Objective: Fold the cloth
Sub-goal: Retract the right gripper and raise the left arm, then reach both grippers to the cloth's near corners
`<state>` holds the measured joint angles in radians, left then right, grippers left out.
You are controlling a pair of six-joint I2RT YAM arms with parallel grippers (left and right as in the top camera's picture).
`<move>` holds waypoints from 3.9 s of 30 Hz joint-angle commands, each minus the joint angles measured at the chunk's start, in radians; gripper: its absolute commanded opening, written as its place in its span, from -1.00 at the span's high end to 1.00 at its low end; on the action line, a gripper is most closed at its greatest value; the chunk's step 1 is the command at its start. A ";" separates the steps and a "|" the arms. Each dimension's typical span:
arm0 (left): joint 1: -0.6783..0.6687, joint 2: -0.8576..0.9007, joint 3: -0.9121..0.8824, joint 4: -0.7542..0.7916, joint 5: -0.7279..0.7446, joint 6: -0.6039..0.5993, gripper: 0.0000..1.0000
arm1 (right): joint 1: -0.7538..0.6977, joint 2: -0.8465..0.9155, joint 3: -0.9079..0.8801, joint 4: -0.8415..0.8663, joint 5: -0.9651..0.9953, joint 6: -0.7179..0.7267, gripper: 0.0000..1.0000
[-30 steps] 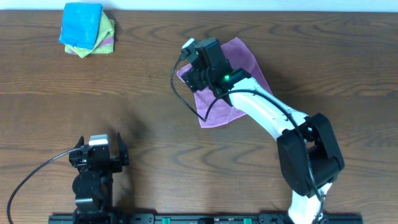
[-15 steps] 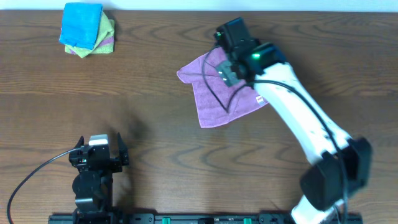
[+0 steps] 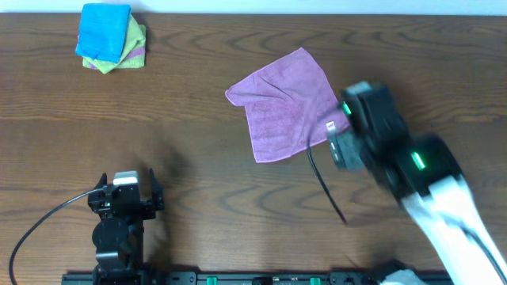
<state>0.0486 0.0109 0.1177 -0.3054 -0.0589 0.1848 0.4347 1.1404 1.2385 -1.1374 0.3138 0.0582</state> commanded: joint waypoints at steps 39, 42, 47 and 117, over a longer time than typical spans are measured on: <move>-0.026 0.287 0.056 0.787 0.819 -0.544 -0.91 | 0.010 -0.379 -0.093 -0.151 -0.076 0.128 -0.98; -0.064 0.518 0.171 0.788 0.859 -0.489 -0.90 | 0.002 -0.379 -0.093 -0.125 -0.075 0.129 -0.98; -0.096 0.913 0.381 0.776 0.890 -0.446 -0.91 | -0.034 -0.379 -0.093 -0.130 -0.074 0.163 -0.99; -0.754 1.936 1.163 -0.192 0.130 -0.151 0.24 | -0.502 0.463 -0.093 0.445 -0.684 0.018 -0.01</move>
<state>-0.7078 1.9148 1.2594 -0.4961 0.0784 0.0631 -0.0559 1.5982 1.1442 -0.6933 -0.3534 0.0822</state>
